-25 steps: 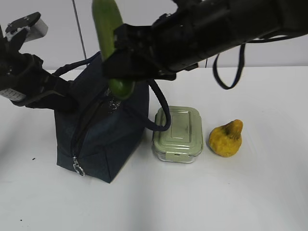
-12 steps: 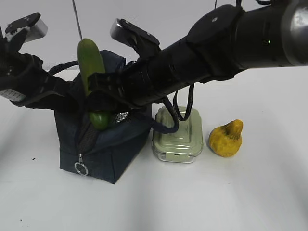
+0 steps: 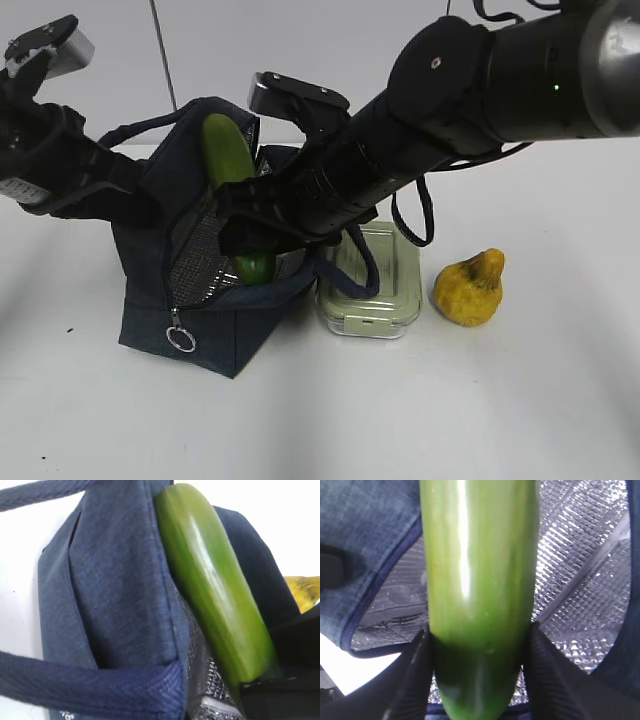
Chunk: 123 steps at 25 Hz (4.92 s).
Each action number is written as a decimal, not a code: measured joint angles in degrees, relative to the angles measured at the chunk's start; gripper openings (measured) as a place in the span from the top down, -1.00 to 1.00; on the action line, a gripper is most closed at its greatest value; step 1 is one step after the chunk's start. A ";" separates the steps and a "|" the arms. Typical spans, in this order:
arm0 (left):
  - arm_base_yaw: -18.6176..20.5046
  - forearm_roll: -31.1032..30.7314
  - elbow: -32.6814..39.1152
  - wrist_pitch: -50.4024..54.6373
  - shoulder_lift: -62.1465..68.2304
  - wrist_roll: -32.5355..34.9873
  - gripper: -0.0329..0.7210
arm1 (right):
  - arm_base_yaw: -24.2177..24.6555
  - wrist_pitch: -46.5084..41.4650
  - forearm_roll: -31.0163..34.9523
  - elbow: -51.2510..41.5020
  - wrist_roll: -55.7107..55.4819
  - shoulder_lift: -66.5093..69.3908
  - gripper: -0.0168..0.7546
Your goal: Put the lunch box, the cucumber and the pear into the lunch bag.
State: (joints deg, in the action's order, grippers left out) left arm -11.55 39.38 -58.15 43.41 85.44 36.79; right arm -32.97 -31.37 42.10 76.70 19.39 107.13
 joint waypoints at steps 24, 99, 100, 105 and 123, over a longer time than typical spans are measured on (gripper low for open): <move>0.00 0.00 0.00 -0.12 0.00 0.00 0.96 | 13.23 -25.22 -40.37 12.56 -19.39 -9.62 -0.56; 0.00 -0.98 0.00 -0.77 0.00 -0.69 0.96 | 8.86 -9.85 -5.50 13.89 10.62 -2.16 -0.51; 0.00 -0.98 0.00 -0.95 0.00 -0.69 0.96 | 10.47 -9.76 -5.38 13.89 10.62 -3.23 -0.50; 0.00 -0.98 0.00 -1.12 0.00 -0.71 0.96 | 19.71 -10.96 -4.07 11.09 9.44 -6.52 -0.50; 0.00 -0.98 0.00 -1.85 0.00 -0.71 0.96 | 31.76 -18.86 23.40 -9.08 27.31 10.64 -0.64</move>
State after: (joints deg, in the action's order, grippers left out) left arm -11.55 38.39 -58.15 41.57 85.44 36.07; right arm -1.21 -50.23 65.50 67.62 46.70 117.77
